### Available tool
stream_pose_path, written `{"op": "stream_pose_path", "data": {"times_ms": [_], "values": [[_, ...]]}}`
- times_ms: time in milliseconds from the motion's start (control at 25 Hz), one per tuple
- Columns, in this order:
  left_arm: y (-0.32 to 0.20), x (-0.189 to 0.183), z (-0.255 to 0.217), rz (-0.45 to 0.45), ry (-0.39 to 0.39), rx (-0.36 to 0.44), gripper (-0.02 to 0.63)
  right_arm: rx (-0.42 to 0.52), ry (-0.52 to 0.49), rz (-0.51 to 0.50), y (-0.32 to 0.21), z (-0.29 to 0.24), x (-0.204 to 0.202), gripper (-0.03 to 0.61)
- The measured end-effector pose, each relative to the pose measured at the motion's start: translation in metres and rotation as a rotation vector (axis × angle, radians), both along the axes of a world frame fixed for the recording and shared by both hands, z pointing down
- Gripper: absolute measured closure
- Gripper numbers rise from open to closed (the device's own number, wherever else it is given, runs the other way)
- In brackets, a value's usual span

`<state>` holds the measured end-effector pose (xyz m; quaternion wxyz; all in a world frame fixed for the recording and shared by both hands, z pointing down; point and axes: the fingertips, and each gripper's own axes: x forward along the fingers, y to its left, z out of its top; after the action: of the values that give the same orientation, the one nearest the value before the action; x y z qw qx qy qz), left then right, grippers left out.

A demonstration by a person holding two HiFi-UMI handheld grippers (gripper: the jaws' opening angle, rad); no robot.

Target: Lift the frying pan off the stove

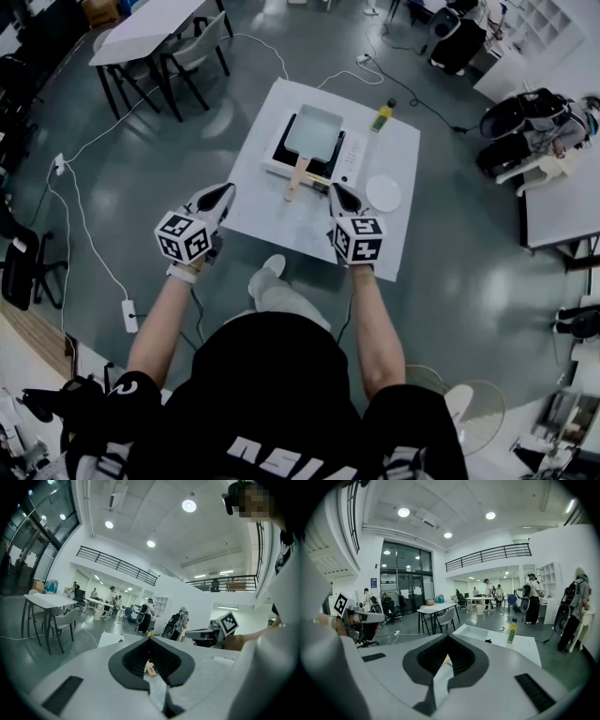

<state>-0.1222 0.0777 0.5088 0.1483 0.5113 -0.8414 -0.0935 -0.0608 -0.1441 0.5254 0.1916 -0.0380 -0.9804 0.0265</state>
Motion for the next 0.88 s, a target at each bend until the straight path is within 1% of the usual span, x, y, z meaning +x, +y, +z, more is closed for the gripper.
{"op": "stream_pose_path", "data": {"times_ms": [400, 640, 880], "values": [[-0.012, -0.046, 0.008, 0.049, 0.007, -0.012, 0.615, -0.027, -0.020, 0.050, -0.008, 0.004, -0.042, 0.583], [-0.029, -0.077, 0.010, 0.103, 0.005, -0.022, 0.615, -0.039, -0.022, 0.094, -0.019, 0.008, -0.065, 0.583], [-0.047, -0.102, 0.012, 0.138, 0.021, -0.019, 0.615, -0.040, -0.013, 0.119, -0.031, 0.009, -0.084, 0.583]]}}
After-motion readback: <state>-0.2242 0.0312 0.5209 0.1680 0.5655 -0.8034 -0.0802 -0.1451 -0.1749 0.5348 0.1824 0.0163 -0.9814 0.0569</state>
